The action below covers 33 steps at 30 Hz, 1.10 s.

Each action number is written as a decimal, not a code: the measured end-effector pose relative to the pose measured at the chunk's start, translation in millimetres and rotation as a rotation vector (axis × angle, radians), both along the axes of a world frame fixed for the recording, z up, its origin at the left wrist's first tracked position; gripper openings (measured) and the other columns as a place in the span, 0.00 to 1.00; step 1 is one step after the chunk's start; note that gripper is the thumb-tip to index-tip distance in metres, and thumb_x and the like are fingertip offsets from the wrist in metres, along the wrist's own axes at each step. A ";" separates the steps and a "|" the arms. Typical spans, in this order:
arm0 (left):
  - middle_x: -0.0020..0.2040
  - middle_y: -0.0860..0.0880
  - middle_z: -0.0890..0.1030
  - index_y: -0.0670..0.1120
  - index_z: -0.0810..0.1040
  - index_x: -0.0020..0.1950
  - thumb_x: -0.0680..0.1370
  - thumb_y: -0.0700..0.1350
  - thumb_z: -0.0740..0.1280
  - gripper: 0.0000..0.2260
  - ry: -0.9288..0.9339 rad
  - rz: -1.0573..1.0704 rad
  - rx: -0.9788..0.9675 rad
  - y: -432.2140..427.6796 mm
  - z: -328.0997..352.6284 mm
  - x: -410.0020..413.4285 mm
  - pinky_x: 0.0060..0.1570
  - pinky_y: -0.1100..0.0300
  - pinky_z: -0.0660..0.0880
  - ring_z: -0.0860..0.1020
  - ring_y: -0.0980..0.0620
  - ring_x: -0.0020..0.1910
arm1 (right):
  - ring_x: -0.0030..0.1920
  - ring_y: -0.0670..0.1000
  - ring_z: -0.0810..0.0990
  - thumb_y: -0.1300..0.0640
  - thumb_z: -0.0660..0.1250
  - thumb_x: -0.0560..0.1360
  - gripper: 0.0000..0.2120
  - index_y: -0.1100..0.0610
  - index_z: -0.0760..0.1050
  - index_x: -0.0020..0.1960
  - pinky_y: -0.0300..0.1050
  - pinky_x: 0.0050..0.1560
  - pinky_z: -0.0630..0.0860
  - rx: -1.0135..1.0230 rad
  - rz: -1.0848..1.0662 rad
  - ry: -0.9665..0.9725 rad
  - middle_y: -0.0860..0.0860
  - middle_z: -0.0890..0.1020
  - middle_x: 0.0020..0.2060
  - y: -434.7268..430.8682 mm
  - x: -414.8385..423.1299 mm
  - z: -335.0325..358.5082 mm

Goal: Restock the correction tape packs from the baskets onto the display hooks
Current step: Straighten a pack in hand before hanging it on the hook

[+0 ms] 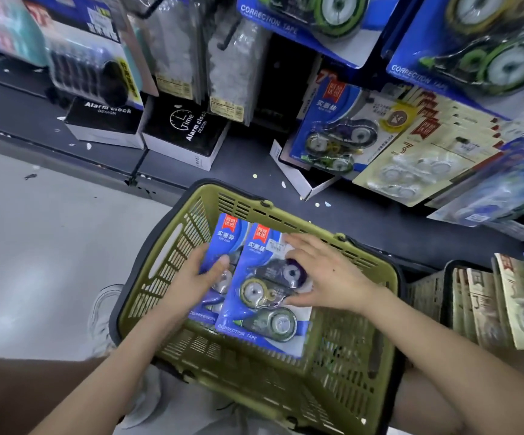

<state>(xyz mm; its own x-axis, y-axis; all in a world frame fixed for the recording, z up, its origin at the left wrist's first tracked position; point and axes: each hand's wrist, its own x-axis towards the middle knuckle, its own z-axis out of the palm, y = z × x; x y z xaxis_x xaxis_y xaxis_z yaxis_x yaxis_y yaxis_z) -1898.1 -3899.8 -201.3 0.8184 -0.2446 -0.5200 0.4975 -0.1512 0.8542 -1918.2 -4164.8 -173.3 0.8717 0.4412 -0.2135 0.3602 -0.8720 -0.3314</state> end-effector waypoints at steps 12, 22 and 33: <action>0.50 0.48 0.85 0.51 0.75 0.56 0.75 0.47 0.73 0.13 -0.090 0.225 0.005 4.8 19.3 3.8 0.39 0.57 0.80 0.85 0.52 0.42 | 0.77 0.59 0.60 0.40 0.71 0.73 0.39 0.58 0.63 0.76 0.58 0.75 0.53 -0.024 -1.062 -0.223 0.58 0.62 0.77 -33.0 -43.8 -12.6; 0.51 0.54 0.81 0.51 0.72 0.60 0.76 0.48 0.73 0.16 -0.299 0.352 0.114 24.5 50.8 20.5 0.42 0.62 0.77 0.82 0.57 0.45 | 0.62 0.66 0.77 0.48 0.65 0.79 0.28 0.56 0.62 0.74 0.53 0.56 0.73 0.119 -1.606 0.119 0.62 0.78 0.63 -16.7 -61.2 -20.1; 0.50 0.55 0.80 0.48 0.73 0.61 0.77 0.50 0.71 0.15 -0.474 0.636 0.029 60.0 112.5 49.4 0.49 0.57 0.77 0.80 0.55 0.46 | 0.48 0.61 0.81 0.62 0.64 0.74 0.08 0.54 0.75 0.51 0.54 0.51 0.78 0.558 -1.453 0.283 0.54 0.83 0.42 26.6 -25.3 -50.3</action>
<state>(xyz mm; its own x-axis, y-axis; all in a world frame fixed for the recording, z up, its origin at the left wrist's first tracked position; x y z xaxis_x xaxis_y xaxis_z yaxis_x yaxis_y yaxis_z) -1848.7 -3839.8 -88.8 0.9324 0.3525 -0.0797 0.0797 0.0147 0.9967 -1943.5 -4138.2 -223.6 0.5647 -0.6248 -0.5392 -0.7664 -0.1544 -0.6236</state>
